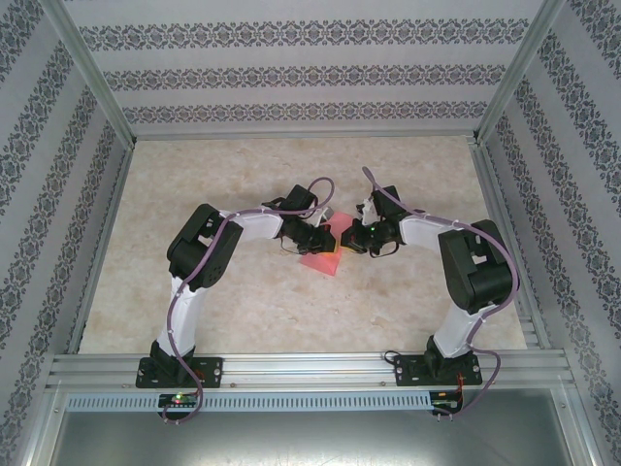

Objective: Fold a paper plane with a square sheet of paper (pick it up from the middle)
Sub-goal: Fold the triangle a second time at the center of the table.

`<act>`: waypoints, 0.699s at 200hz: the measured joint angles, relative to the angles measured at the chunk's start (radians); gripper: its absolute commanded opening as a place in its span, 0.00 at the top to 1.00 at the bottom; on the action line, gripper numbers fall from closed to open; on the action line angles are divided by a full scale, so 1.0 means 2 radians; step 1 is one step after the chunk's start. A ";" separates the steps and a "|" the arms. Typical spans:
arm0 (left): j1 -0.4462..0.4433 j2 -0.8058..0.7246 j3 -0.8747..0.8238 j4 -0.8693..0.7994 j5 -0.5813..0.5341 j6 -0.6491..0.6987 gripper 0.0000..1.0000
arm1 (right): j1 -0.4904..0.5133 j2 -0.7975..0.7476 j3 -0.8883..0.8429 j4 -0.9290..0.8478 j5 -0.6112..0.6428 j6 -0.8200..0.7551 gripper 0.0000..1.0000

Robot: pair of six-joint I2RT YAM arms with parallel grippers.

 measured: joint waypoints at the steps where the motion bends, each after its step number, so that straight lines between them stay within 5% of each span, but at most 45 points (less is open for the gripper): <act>1: 0.000 0.000 0.000 0.000 0.000 0.000 1.00 | 0.000 0.000 0.000 0.001 0.000 0.000 0.96; 140: 0.000 -0.001 0.000 0.002 0.004 -0.006 0.98 | 0.003 0.041 0.014 -0.016 0.020 -0.008 0.97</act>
